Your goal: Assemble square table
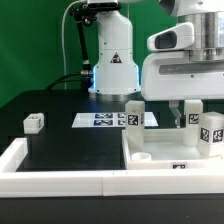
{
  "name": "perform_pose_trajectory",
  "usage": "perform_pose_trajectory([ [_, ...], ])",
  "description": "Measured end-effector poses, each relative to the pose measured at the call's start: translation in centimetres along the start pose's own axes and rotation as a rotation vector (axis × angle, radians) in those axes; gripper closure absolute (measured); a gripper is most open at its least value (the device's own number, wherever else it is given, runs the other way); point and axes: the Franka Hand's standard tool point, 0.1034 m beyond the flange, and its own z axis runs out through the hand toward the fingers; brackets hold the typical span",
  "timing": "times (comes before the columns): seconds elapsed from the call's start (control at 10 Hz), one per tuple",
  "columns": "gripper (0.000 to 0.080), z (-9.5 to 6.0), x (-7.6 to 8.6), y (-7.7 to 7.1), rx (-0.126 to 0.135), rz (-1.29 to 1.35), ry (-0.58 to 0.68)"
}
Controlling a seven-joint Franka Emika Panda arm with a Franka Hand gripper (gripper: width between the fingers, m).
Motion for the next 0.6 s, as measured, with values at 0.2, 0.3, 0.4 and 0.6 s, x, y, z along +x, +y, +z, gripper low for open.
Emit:
perform_pose_trajectory([
  [0.2, 0.015, -0.08, 0.05, -0.03, -0.001, -0.142, 0.002],
  [0.3, 0.015, -0.05, 0.01, -0.08, -0.004, -0.209, 0.001],
  [0.4, 0.015, -0.01, -0.03, -0.13, -0.009, -0.262, 0.001],
  [0.6, 0.015, -0.05, -0.02, -0.22, -0.022, -0.333, 0.005],
])
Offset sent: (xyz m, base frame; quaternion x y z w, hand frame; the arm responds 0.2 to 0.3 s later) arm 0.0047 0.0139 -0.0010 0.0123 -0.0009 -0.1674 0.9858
